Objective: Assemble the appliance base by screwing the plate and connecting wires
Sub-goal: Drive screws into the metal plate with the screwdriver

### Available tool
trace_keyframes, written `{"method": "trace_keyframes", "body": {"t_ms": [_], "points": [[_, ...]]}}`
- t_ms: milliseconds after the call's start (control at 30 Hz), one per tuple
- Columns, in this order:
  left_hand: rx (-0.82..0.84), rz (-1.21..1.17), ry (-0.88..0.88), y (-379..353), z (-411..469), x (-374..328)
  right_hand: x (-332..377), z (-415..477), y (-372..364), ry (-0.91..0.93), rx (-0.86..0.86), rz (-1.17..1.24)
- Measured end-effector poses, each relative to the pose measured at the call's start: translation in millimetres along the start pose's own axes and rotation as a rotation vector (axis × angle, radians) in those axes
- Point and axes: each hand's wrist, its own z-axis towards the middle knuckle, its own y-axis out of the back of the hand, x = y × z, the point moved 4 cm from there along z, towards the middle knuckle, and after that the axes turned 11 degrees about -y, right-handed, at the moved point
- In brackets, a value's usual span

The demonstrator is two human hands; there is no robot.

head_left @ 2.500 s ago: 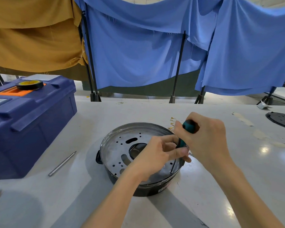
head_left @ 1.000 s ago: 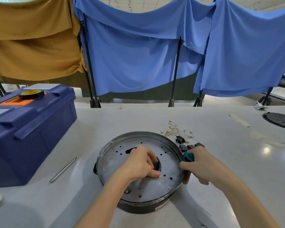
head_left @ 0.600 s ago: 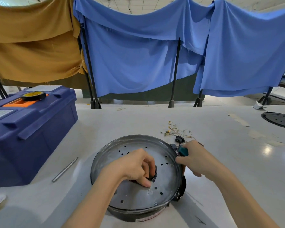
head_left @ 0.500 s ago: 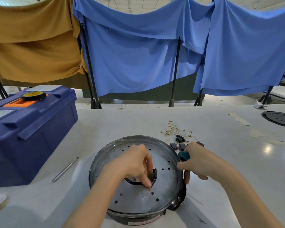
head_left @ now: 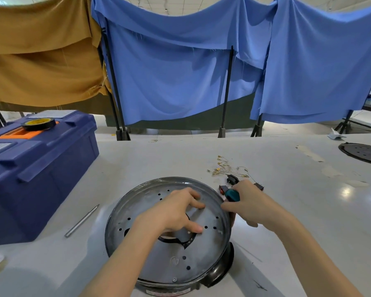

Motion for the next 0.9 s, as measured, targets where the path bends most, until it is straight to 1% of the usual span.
{"method": "trace_keyframes", "body": {"t_ms": [67,100,200,233,400,500,667,733,833,900], "points": [[-0.011,-0.004,-0.018,-1,-1,2,-4,-1,6,-0.017,0.067,0.064],[-0.024,-0.015,-0.023,-2,-2,3,-9,2,12,-0.04,0.044,0.116],[-0.052,-0.05,-0.05,-4,-4,5,-33,13,34,-0.159,-0.169,0.225],[-0.054,-0.06,-0.054,-5,-5,6,-41,16,38,-0.192,-0.208,0.234],[-0.085,-0.092,-0.063,-7,-3,8,-71,26,42,-0.315,-0.265,0.229],[-0.11,-0.118,-0.061,-11,-3,10,-83,30,46,-0.342,-0.331,0.257],[-0.144,-0.142,-0.058,-13,-3,14,-79,39,32,-0.298,-0.321,0.13],[-0.142,-0.144,-0.055,-14,-3,14,-74,46,27,-0.295,-0.33,0.028],[-0.138,-0.14,-0.05,-15,-3,15,-69,51,24,-0.339,-0.376,-0.158],[-0.138,-0.138,-0.047,-15,-3,16,-66,52,22,-0.335,-0.381,-0.233]]}}
